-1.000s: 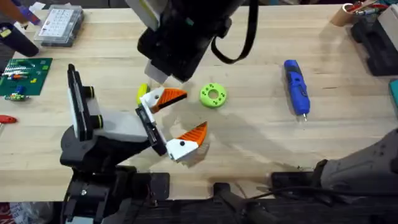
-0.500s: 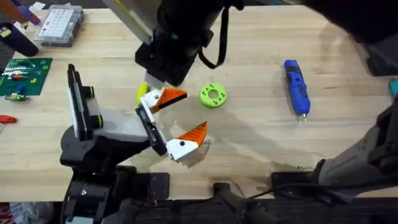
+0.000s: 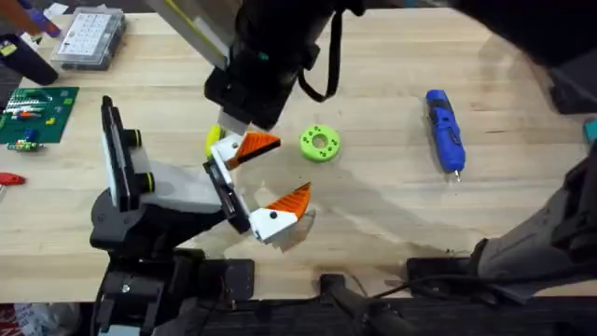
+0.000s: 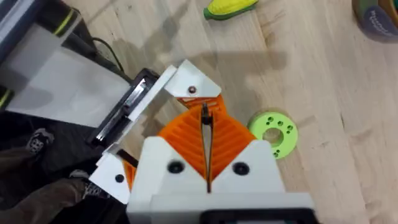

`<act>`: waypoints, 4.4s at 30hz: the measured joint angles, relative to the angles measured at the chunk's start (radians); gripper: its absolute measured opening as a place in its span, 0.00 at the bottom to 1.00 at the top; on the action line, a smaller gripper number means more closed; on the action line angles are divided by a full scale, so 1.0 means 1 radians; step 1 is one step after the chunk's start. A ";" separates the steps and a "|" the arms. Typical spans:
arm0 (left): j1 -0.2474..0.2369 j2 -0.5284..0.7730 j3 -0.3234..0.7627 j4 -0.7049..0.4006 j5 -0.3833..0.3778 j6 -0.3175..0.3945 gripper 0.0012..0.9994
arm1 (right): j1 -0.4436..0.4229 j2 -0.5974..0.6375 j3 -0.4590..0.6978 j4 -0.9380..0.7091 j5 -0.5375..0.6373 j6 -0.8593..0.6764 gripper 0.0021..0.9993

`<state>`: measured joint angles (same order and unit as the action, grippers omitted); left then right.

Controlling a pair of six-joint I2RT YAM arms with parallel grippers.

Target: Pick up the gripper from the table and insert it into the empty holder that is missing its gripper. Then pick up a screw, insert it into the mounting hole, and use the screwdriver to tighten it. Finally, clean up the table by picking up the vegetable and placing it into the bucket.

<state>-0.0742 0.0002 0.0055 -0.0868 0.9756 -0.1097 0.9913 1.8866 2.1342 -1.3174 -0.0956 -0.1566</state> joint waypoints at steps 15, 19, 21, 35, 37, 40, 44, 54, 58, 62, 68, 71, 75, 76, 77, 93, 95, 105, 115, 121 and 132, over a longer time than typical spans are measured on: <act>0.000 0.000 0.000 0.000 0.000 0.027 1.00 | 0.049 0.017 0.002 -0.003 0.000 -0.045 0.00; 0.000 0.000 0.000 0.000 0.000 0.031 1.00 | 0.049 0.038 0.002 -0.005 0.000 -0.050 0.00; 0.000 0.000 0.000 0.000 0.000 0.032 1.00 | 0.049 0.042 0.002 -0.011 0.000 -0.051 0.00; 0.000 0.000 0.000 0.000 0.000 0.050 1.00 | 0.049 0.043 0.003 0.000 0.001 -0.072 0.00; 0.000 0.000 0.000 0.000 0.000 0.050 1.00 | 0.049 0.043 0.003 0.001 0.002 -0.080 0.00; 0.000 0.000 0.000 0.000 0.000 0.050 1.00 | 0.049 0.043 0.003 0.000 0.008 -0.086 0.00; 0.000 0.000 0.000 0.000 0.000 0.051 1.00 | 0.049 0.043 0.003 0.000 0.015 -0.088 0.00; 0.000 0.000 0.000 0.000 0.000 0.053 1.00 | 0.049 0.043 0.003 0.000 0.020 -0.095 0.00; 0.000 0.000 0.000 0.000 0.000 0.053 1.00 | 0.049 0.043 0.003 -0.001 0.020 -0.103 0.00; 0.000 0.000 0.000 0.000 0.000 0.053 1.00 | 0.049 0.043 0.003 -0.002 0.020 -0.106 0.00; 0.000 0.000 0.000 0.000 0.000 0.053 1.00 | 0.049 0.043 0.003 -0.002 0.020 -0.106 0.00; 0.000 0.000 0.000 0.000 0.000 0.053 1.00 | 0.049 0.044 0.003 -0.002 0.020 -0.106 0.00; 0.000 0.000 0.000 0.000 0.000 0.053 1.00 | 0.049 0.055 0.003 -0.003 0.020 -0.106 0.00; 0.000 0.000 0.000 0.000 0.000 0.053 1.00 | 0.049 0.058 0.003 -0.003 0.020 -0.106 0.00; 0.000 0.000 0.000 0.000 0.000 0.053 1.00 | 0.049 0.061 0.003 -0.003 0.020 -0.106 0.00; 0.000 0.000 0.000 0.000 0.000 0.053 1.00 | 0.049 0.064 0.003 -0.003 0.021 -0.106 0.00; 0.000 0.000 0.000 0.000 0.000 0.053 1.00 | 0.049 0.064 0.003 -0.003 0.021 -0.106 0.00; 0.000 0.000 0.000 0.000 0.000 0.053 1.00 | 0.049 0.064 0.003 -0.003 0.021 -0.106 0.00; 0.000 0.000 0.000 0.000 0.000 0.053 1.00 | 0.049 0.063 0.003 -0.003 0.021 -0.106 0.00; 0.000 0.000 0.000 0.000 0.000 0.054 1.00 | 0.049 0.063 0.003 -0.003 0.021 -0.106 0.00; 0.000 0.000 0.000 0.000 0.000 0.053 1.00 | 0.049 0.066 0.003 -0.006 0.021 -0.106 0.00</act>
<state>-0.0742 0.0004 0.0055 -0.0868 0.9752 -0.0563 1.0405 1.9530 2.1376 -1.3235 -0.0750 -0.2630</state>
